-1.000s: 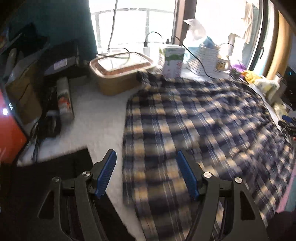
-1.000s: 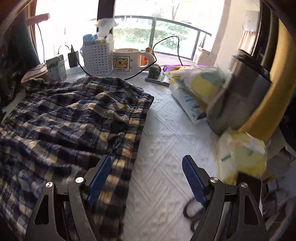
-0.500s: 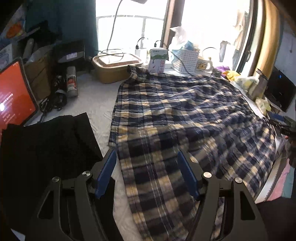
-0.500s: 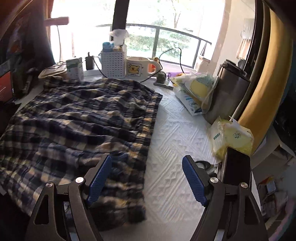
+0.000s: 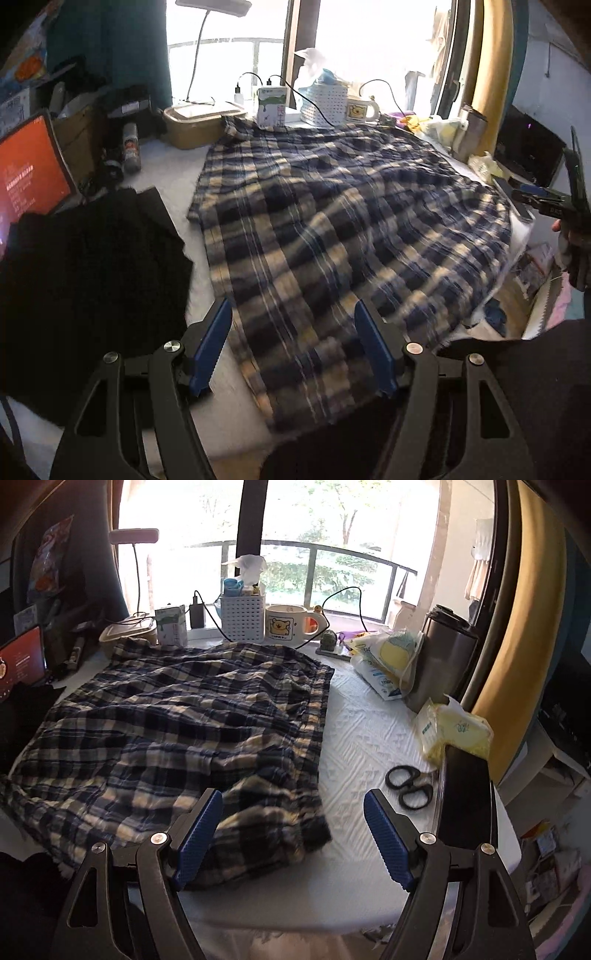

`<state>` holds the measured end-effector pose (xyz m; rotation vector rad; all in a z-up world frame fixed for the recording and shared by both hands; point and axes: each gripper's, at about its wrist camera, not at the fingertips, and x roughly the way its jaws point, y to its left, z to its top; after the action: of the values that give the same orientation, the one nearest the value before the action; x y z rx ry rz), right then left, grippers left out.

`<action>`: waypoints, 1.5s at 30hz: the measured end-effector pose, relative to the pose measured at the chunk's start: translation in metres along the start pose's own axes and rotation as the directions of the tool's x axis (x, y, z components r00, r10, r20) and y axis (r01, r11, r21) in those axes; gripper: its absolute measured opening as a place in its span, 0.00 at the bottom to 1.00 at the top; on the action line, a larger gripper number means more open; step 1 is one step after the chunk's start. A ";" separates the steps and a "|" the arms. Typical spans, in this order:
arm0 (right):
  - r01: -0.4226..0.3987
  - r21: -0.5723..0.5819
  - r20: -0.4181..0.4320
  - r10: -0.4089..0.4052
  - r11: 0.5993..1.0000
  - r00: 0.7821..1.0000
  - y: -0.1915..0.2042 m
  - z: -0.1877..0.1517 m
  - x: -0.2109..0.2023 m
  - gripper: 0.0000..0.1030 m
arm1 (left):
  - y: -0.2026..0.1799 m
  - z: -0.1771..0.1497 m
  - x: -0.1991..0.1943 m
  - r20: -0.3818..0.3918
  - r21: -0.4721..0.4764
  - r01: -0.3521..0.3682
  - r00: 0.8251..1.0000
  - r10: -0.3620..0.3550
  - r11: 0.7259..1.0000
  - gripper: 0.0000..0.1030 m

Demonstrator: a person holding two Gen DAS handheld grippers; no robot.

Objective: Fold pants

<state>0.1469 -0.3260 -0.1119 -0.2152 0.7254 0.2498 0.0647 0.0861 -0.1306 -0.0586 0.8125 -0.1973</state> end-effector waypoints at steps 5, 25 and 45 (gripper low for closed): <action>0.008 0.022 -0.011 -0.008 1.000 1.000 -0.003 -0.012 -0.005 0.78 | -0.011 -0.013 -0.003 -0.019 0.014 0.056 0.998 -0.055 0.998 0.67; 0.069 0.026 -0.081 -0.067 0.997 0.994 -0.015 -0.034 0.016 0.78 | -0.041 -0.045 0.016 -0.105 0.274 -0.005 0.994 0.036 0.962 0.67; 0.231 -0.333 0.028 -0.236 0.914 0.971 0.022 -0.054 0.039 0.78 | -0.003 -0.012 0.013 -0.025 0.012 0.101 0.995 -0.101 0.995 0.08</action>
<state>0.1351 -0.3147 -0.1798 -0.6251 0.6598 0.1414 0.0642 0.0813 -0.1476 -0.0847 0.8331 -0.2993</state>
